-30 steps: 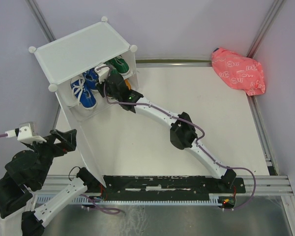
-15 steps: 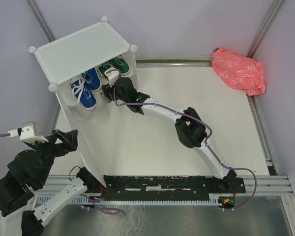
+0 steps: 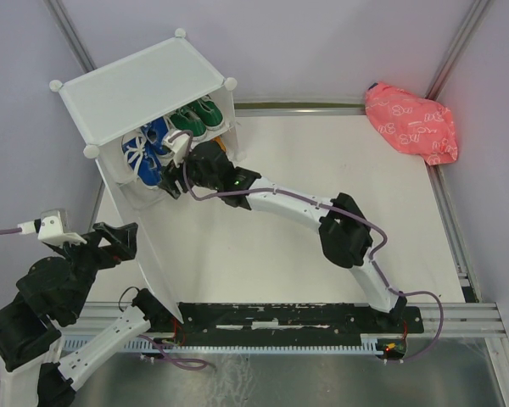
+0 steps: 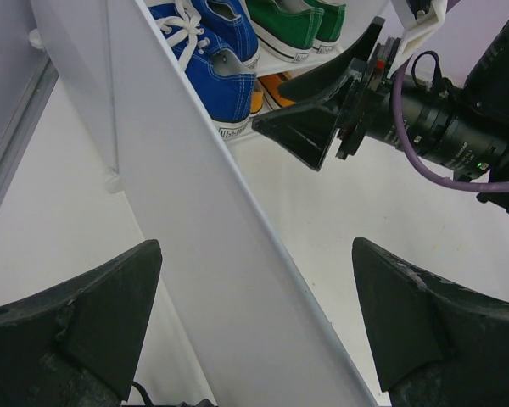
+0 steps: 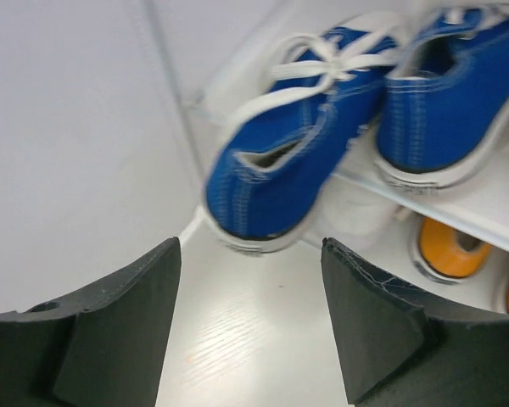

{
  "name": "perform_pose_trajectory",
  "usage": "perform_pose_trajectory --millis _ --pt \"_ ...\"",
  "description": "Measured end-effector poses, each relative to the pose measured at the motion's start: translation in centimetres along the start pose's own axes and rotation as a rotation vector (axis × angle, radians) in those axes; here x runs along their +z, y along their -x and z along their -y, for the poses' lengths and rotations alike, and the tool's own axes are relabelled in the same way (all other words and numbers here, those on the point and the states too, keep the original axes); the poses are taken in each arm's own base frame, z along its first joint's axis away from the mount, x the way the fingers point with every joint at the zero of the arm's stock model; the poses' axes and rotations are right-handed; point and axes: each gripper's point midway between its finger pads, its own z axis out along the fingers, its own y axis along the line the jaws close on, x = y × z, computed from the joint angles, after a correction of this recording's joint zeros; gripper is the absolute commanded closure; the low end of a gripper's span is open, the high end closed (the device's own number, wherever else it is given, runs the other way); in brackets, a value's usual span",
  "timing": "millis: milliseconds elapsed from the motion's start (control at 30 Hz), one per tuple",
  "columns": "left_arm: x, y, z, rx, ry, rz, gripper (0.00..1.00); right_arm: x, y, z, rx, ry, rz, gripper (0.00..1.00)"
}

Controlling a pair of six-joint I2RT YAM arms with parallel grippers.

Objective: Place and organize the shoes in the shoe cabinet

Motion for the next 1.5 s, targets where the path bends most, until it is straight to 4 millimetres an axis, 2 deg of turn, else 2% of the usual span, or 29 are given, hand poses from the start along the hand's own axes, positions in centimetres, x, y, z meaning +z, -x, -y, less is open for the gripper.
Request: perform_pose_trajectory --millis 167,300,400,433,500,567,633,733,767,967,1067,1167,1233,1333,1500 --pt "-0.1 0.0 0.0 -0.002 -0.001 0.002 0.01 0.2 0.3 -3.3 0.016 0.108 0.0 0.26" --pt "-0.2 0.1 -0.1 -0.005 -0.003 0.006 0.01 0.6 0.5 -3.6 0.034 0.126 0.014 0.26" --pt "-0.2 0.1 -0.1 -0.006 -0.003 0.006 0.01 1.5 0.4 -3.1 0.051 0.11 0.026 0.29" --pt "-0.2 0.1 -0.1 -0.006 -0.003 0.006 0.01 1.8 0.9 -2.8 0.058 0.094 0.041 0.32" --pt "-0.2 0.1 -0.1 -0.006 -0.003 0.006 0.01 2.7 0.0 -2.4 0.066 0.076 0.031 0.43" --pt "-0.2 0.1 -0.2 -0.005 -0.003 0.006 0.01 3.6 -0.3 -2.1 0.074 0.057 0.036 0.65" --pt "-0.2 0.1 -0.2 -0.005 -0.001 0.007 0.01 4.2 -0.5 -1.9 0.091 0.051 0.037 0.81" --pt "-0.2 0.1 -0.3 -0.004 0.004 0.007 0.01 4.5 -0.1 -1.8 0.112 0.044 0.047 0.96" --pt "-0.2 0.1 -0.3 -0.003 0.005 0.007 0.01 4.6 -0.1 -1.7 0.118 0.039 0.05 0.98" --pt "-0.2 0.0 -0.3 -0.002 0.006 0.006 0.01 5.2 0.9 -1.3 0.146 0.017 0.089 0.98" --pt "-0.2 0.0 -0.3 -0.002 0.006 0.006 0.01 6.2 2.4 -1.0 0.152 0.008 0.145 0.98" --pt "-0.2 0.0 -0.4 -0.002 0.001 0.007 0.01 7.3 3.0 -0.7 0.161 0.002 0.19 0.98" --pt "-0.2 0.0 -0.4 -0.001 0.004 0.007 0.01 7.9 2.6 -0.5 0.164 -0.008 0.203 0.97" --pt "-0.2 -0.1 -0.7 0.006 0.012 0.004 0.01 8.8 0.9 -0.1 0.166 -0.023 0.196 0.93" --pt "-0.2 -0.1 -0.7 0.01 0.013 0.003 0.01 9.3 1.0 0.0 0.169 -0.036 0.239 0.8"
